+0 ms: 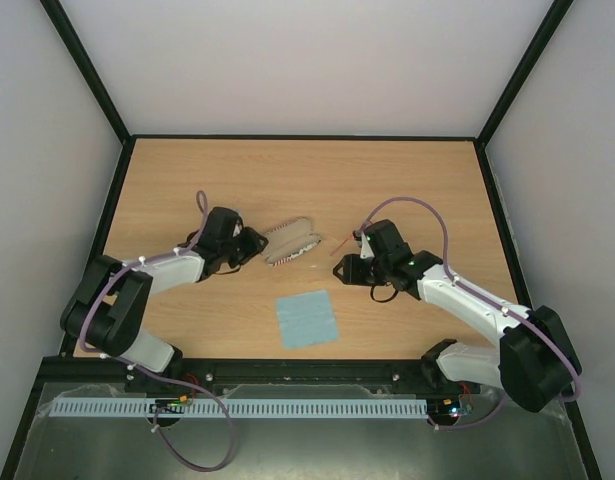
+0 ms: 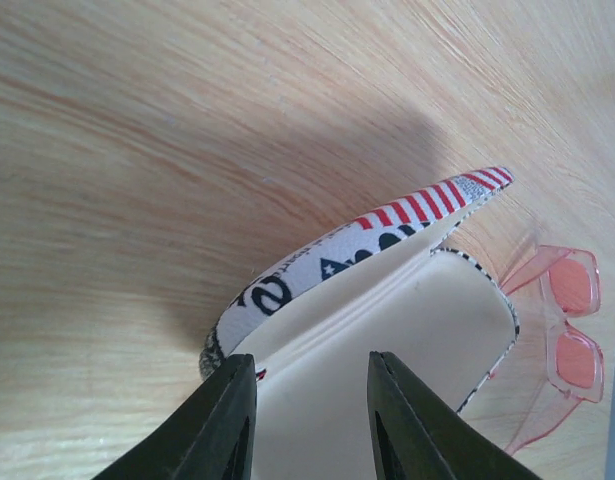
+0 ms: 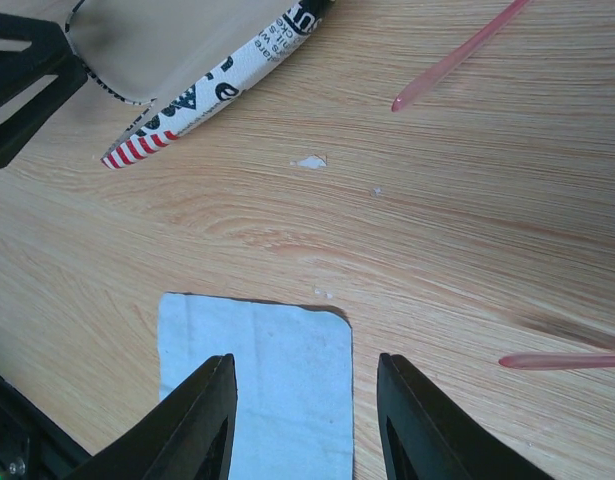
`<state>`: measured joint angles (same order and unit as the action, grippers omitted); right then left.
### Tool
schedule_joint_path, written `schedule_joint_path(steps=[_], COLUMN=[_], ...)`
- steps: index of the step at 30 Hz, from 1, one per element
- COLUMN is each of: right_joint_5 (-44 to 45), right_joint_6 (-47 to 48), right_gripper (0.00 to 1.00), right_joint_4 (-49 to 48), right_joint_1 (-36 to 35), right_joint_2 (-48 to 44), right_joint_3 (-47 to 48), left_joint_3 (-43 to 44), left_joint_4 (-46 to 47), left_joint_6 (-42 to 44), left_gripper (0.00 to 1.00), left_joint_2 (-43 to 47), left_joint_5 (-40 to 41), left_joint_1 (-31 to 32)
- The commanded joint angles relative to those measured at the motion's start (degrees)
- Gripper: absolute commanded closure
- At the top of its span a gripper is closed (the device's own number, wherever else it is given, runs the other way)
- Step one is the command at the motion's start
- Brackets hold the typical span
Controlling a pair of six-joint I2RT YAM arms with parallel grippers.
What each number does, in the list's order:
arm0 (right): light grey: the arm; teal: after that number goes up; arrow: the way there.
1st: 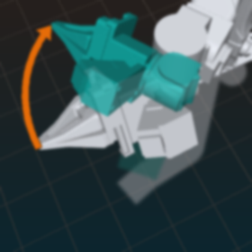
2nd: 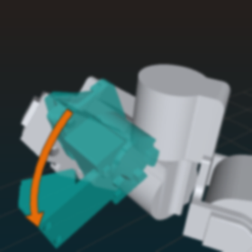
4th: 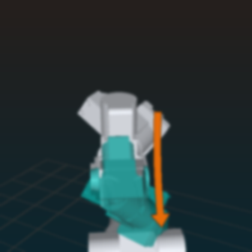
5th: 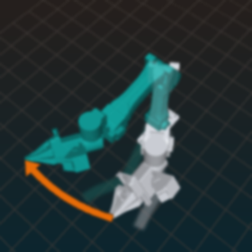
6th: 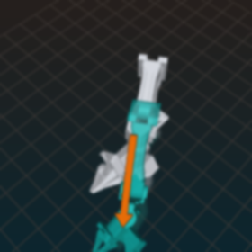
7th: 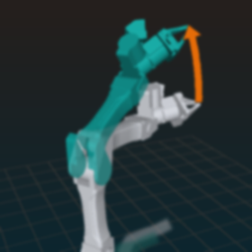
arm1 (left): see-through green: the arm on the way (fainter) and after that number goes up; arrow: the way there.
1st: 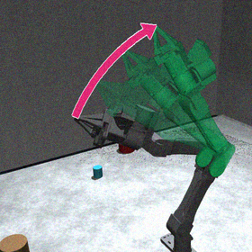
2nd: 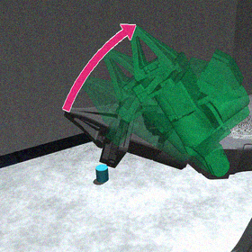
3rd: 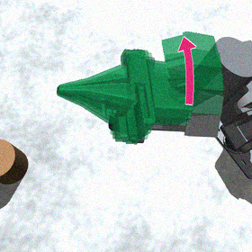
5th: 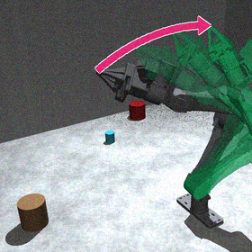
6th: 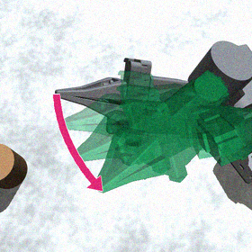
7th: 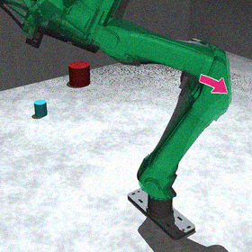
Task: Organize the sunglasses
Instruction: Adjust the sunglasses case at the center of the board.
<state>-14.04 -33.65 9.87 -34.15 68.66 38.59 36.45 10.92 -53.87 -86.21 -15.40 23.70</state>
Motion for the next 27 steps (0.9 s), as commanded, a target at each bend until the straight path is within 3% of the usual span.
schedule_joint_path(steps=[1,22,27], right_joint_5=[-0.05,-0.92,-0.81], right_joint_6=[0.43,-0.63,-0.41], right_gripper=[0.60,0.60,0.60], right_joint_4=[1.60,-1.28,-1.63], right_joint_1=[0.05,0.07,0.05], right_joint_2=[-0.64,0.19,1.08], right_joint_3=[-1.05,-4.71,-4.53], left_joint_3=[2.80,8.96,6.45], left_joint_4=[0.62,2.37,1.05], left_joint_6=[1.96,4.43,2.82], left_gripper=[0.66,0.60,0.37], left_joint_2=[-2.43,-6.85,-0.22], left_joint_5=[0.44,-2.47,-4.22], left_joint_1=[-0.49,-2.26,-2.18])
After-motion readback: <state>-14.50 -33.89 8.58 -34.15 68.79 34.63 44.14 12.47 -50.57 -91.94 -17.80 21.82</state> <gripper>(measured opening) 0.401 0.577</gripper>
